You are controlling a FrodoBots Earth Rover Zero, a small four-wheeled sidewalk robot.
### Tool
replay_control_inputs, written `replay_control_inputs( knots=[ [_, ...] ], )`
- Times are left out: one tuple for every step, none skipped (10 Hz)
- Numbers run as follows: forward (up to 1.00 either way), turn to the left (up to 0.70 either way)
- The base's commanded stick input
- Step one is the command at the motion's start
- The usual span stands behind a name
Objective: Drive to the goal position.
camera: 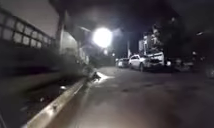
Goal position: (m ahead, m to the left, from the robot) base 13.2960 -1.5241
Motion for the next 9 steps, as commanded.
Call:
replay_control_inputs(
  knots=[
    [0.5,0.0],
    [0.5,0.0],
    [0.5,0.0],
    [0.5,0.0],
    [0.5,0.0],
    [0.5,0.0],
    [0.5,0.0],
    [0.5,0.0],
    [0.5,-0.07]
  ],
)
